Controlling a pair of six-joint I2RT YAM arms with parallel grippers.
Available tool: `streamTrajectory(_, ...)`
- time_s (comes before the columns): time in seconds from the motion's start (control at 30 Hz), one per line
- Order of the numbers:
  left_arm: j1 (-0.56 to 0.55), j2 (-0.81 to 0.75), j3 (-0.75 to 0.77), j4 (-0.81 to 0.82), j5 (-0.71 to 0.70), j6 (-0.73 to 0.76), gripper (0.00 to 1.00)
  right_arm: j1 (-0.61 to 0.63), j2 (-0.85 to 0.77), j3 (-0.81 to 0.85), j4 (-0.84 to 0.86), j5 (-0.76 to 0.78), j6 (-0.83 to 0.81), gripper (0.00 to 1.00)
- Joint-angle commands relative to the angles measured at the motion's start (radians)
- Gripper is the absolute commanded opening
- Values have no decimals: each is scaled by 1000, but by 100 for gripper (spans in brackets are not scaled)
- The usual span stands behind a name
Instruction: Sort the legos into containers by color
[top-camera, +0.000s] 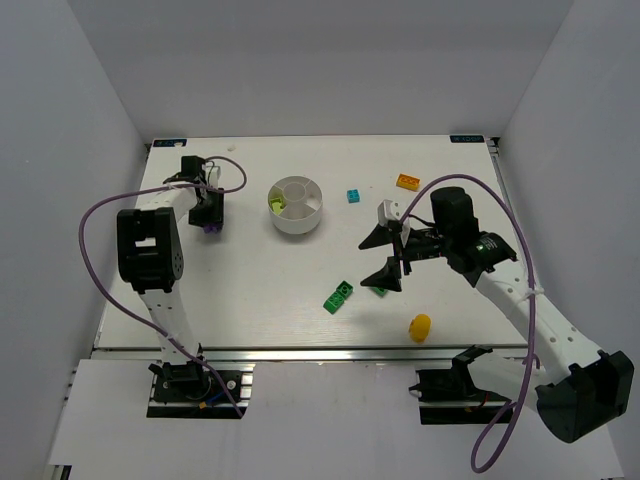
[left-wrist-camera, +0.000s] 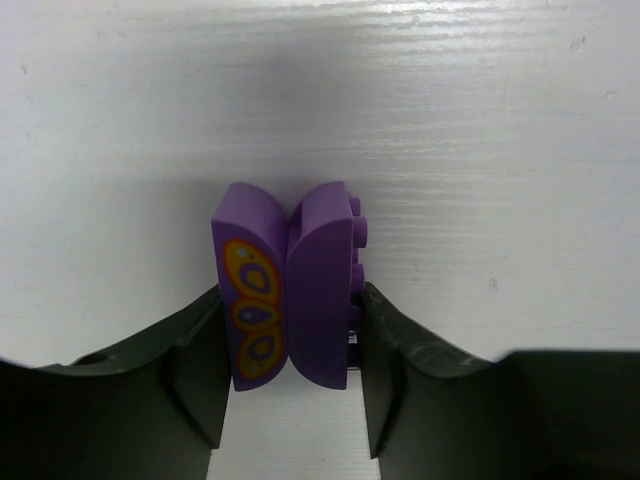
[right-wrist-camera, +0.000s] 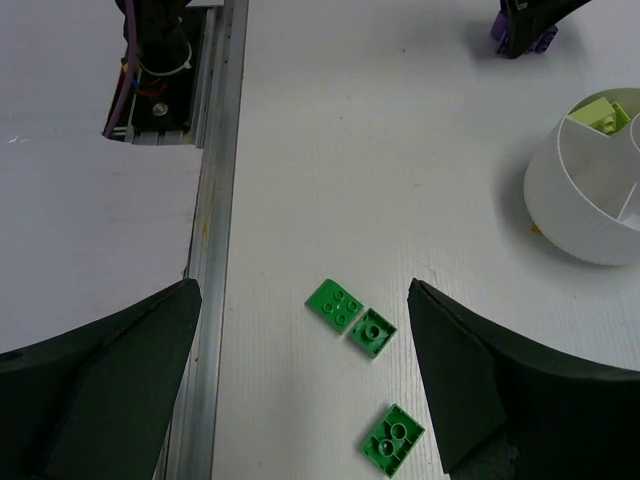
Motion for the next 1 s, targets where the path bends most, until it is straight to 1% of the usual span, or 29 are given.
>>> streamTrajectory(0.0, -1, -83, -6, 15, 12, -14, 43, -4, 5, -3, -1, -10, 2, 89)
streamTrajectory(0.03, -10, -94, -7, 13, 11, -20, 39, -7, 9, -4, 12, 4, 17, 89)
streamTrajectory(0.1, -19, -143, -18, 24, 26, -26, 36, -7, 21, -9, 22, 9, 34, 88)
streamTrajectory(0.17, -19, -190, -53, 39, 57, -37, 35, -8, 29, -10, 56, 21, 95, 86)
streamTrajectory(0.23, -19, -293, -93, 78, 127, -96, 34, -8, 43, -13, 85, 53, 158, 85)
streamTrajectory(0.27, -19, -336, -148, 93, 162, -106, 34, -7, 45, -17, 129, 71, 245, 84)
streamTrajectory(0.3, -19, -382, -182, 133, 201, -118, 34, -7, 51, -18, 145, 79, 280, 84)
streamTrajectory(0.33, -19, -482, -215, 151, 307, -132, 34, -2, 57, -20, 166, 105, 322, 84)
streamTrajectory(0.37, -28, -532, -289, 174, 380, -136, 34, -4, 63, -18, 196, 119, 407, 84)
streamTrajectory(0.4, -28, -583, -332, 224, 460, -141, 34, -1, 75, -17, 208, 122, 449, 84)
streamTrajectory(0.43, -28, -683, -376, 257, 614, -164, 35, -1, 83, -10, 216, 104, 483, 84)
streamTrajectory(0.47, -39, -734, -471, 289, 694, -175, 35, 1, 94, -7, 240, 98, 568, 89)
streamTrajectory(0.5, -53, -787, -524, 371, 762, -193, 35, 4, 113, -6, 249, 87, 601, 89)
streamTrajectory(0.53, -62, -837, -574, 413, 860, -237, 36, 8, 124, 8, 259, 57, 632, 89)
streamTrajectory(0.57, -82, -936, -622, 449, 893, -260, 37, 5, 138, 17, 266, 43, 658, 89)
streamTrajectory(0.6, -94, -983, -706, 510, 920, -279, 38, 13, 167, 29, 279, 38, 713, 89)
streamTrajectory(0.63, -105, -1028, -734, 525, 940, -299, 39, 15, 182, 42, 280, 33, 738, 89)
streamTrajectory(0.67, -117, -1102, -760, 533, 951, -304, 40, 24, 201, 78, 279, 36, 756, 89)
streamTrajectory(0.73, -136, -1158, -785, 497, 947, -295, 41, 40, 252, 118, 270, 70, 808, 89)
streamTrajectory(0.8, -150, -1195, -783, 432, 928, -244, 42, 71, 287, 178, 257, 104, 833, 89)
streamTrajectory(0.87, -177, -1203, -786, 412, 916, -218, 42, 87, 310, 210, 257, 168, 882, 89)
streamTrajectory(0.9, -177, -1206, -789, 400, 893, -209, 42, 120, 334, 251, 248, 191, 888, 89)
streamTrajectory(0.93, -204, -1207, -796, 400, 879, -195, 41, 133, 350, 276, 207, 267, 914, 89)
streamTrajectory(0.97, -214, -1207, -799, 400, 864, -187, 41, 145, 367, 304, 187, 300, 922, 89)
